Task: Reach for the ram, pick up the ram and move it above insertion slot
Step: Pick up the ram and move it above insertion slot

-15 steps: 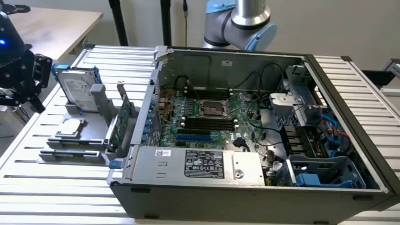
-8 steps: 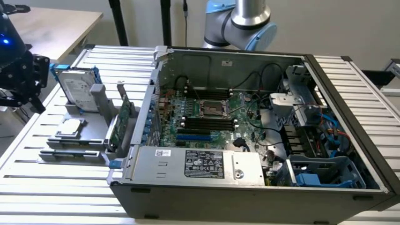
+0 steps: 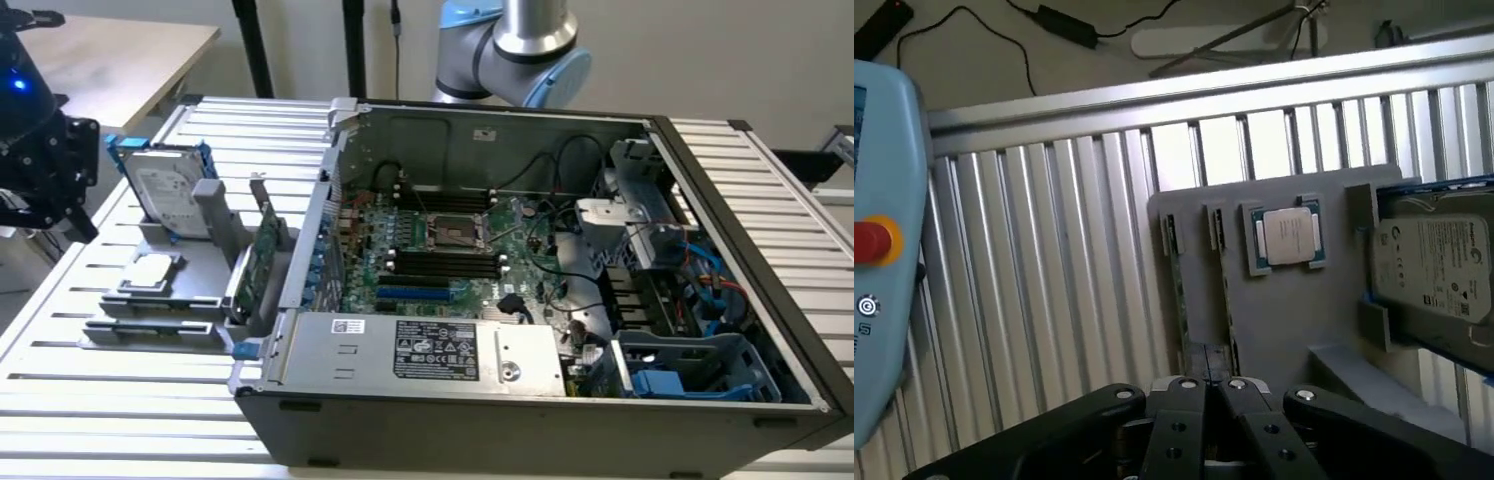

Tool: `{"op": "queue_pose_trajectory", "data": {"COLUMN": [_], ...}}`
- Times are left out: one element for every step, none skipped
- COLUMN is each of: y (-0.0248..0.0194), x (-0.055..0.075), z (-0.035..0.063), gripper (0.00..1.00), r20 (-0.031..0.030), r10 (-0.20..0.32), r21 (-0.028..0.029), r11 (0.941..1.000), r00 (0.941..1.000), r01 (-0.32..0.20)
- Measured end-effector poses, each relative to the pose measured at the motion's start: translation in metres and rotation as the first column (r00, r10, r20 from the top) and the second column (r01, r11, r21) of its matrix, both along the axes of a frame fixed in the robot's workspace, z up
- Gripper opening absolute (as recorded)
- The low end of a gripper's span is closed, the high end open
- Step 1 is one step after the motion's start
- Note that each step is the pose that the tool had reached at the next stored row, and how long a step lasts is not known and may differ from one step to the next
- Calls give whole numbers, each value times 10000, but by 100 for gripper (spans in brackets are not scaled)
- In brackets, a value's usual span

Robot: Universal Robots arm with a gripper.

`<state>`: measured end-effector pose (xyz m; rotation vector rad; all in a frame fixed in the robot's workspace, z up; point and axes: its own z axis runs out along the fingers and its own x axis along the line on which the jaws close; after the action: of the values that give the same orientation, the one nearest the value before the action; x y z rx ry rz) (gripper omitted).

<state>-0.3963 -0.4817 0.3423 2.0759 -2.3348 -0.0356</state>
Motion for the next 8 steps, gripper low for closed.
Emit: {"op": "queue_pose_trajectory", "data": {"y": [0, 0, 0, 0, 0, 0, 0, 0], "x": [0, 0, 0, 0, 0, 0, 0, 0], "z": [1, 0, 0, 0, 0, 0, 0, -1], "gripper": [11, 11, 11, 11, 11, 11, 11, 11], "r20": [10, 19, 24, 30, 34, 38, 41, 46], "r10": [178, 369, 549, 728, 908, 1083, 1213, 1308], "r21": [-1, -1, -1, -1, -2, -1, 2, 7], "r11": [9998, 9993, 9985, 9973, 9959, 9941, 9926, 9914], "r00": [9998, 9993, 9985, 9973, 9959, 9941, 9926, 9914], "r01": [-178, -369, -549, -728, -908, -1083, -1213, -1308]}}
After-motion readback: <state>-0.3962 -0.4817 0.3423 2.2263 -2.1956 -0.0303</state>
